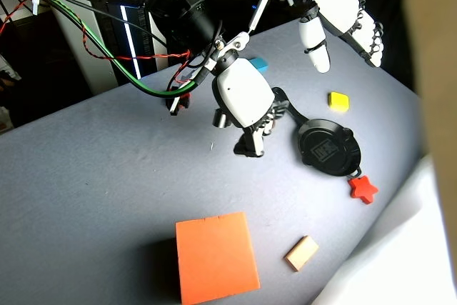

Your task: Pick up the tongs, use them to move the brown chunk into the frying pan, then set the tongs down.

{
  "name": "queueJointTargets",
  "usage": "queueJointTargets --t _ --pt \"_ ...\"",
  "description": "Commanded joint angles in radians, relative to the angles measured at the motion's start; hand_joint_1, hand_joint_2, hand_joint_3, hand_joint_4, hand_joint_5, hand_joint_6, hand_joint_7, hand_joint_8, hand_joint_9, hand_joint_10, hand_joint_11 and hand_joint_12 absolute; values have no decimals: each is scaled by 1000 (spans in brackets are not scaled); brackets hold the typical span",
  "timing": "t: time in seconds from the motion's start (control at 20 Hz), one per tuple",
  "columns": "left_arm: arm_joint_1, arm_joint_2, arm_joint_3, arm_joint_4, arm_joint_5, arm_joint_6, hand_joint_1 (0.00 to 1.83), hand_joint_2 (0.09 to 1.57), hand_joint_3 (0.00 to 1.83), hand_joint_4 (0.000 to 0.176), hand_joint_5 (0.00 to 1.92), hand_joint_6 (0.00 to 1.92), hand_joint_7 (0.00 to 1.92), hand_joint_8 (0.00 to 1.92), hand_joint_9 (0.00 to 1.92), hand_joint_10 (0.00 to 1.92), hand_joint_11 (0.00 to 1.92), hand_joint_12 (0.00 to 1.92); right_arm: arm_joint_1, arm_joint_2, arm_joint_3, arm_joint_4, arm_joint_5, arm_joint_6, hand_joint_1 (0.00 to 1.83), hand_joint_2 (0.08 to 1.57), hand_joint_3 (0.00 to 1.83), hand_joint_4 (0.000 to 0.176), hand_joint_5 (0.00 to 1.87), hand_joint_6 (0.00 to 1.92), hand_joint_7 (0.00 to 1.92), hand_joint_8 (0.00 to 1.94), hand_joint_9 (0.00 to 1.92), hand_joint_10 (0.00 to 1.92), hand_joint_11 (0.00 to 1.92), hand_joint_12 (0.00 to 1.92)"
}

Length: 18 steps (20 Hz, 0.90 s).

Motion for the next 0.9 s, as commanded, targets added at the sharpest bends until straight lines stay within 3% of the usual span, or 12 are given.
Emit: queueJointTargets --t 0.0,0.3,0.6,0.75,0.8,0.85 --pt "-2 4 0 91 -62 7 75 1296 1 12 29 1 53 1 25 2 0 270 4 10 -4 -85 -5 -7 1104 1217 0 0 781 1272 1078 139 889 576 522 1432" --pt "-2 4 -1 91 -60 7 81 1302 0 15 10 2 38 1 17 2 0 206 1 21 -7 -85 15 -12 1109 1209 0 0 794 1251 1085 124 890 572 536 1420" --pt "-3 4 2 90 -60 4 95 1305 1 6 17 5 32 0 8 2 0 206 -1 21 -3 -85 37 -11 1099 1228 1 0 761 1302 1082 112 873 588 523 1443" --pt "-3 2 1 89 -60 4 98 1303 0 10 12 2 29 0 9 2 0 208 2 18 1 -85 40 -11 1098 1227 0 0 762 1300 1075 108 871 589 520 1440" --pt "-4 2 0 88 -60 4 67 1299 0 20 10 1 34 1 9 2 0 206 1 17 1 -85 40 -12 1102 1221 0 0 773 1284 1081 109 873 594 529 1442" --pt "-4 2 -1 86 -60 3 82 1303 0 11 16 3 36 2 9 1 0 217 -1 17 1 -85 40 -13 1101 1224 0 0 767 1293 1079 107 869 596 528 1438"
